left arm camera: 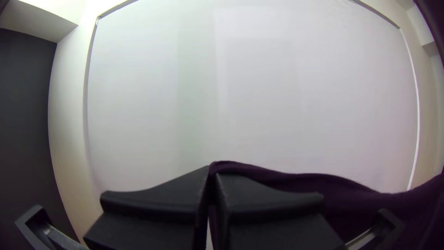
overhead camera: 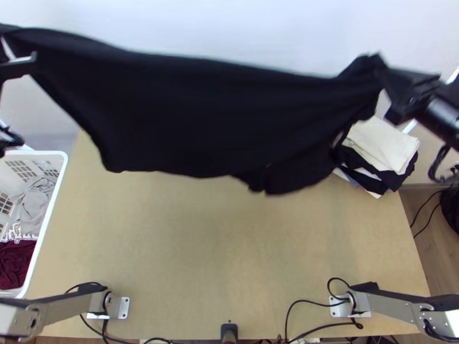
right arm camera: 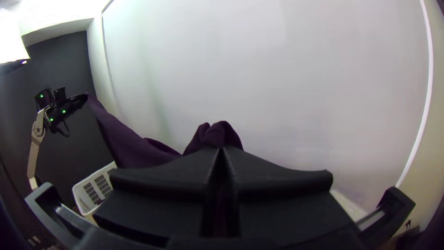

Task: Fold the t-shirt

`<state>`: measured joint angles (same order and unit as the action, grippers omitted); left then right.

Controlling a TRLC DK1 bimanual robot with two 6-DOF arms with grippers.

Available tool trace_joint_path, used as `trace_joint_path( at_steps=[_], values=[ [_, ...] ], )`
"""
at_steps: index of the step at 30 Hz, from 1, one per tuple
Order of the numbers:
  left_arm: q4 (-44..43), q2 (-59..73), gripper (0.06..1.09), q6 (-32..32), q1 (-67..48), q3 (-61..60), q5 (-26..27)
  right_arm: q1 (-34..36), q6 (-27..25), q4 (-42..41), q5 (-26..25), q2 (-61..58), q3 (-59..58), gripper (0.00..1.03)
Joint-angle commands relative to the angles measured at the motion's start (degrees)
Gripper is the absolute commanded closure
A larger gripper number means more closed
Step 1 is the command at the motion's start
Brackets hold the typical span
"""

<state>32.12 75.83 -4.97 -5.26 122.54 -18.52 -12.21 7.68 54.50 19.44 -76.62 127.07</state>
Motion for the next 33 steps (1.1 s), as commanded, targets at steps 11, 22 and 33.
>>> trace_joint_path(
  at_steps=[11, 22, 33],
  values=[
    [11.9, -19.0, 1.05, 7.8, -2.8, -6.1, -0.2, 0.5, -1.0, 4.9, -0.4, 18.7, -5.2, 1.00],
    [16.4, -36.0, 1.05, 11.0, -2.7, -23.1, 3.4, 1.3, -1.2, 9.0, -3.2, 29.9, -11.2, 1.00],
    [16.7, -48.9, 1.05, 11.5, -2.5, -47.6, 3.9, 0.5, 0.8, 5.5, -3.5, 41.4, -44.0, 1.00]
  ],
)
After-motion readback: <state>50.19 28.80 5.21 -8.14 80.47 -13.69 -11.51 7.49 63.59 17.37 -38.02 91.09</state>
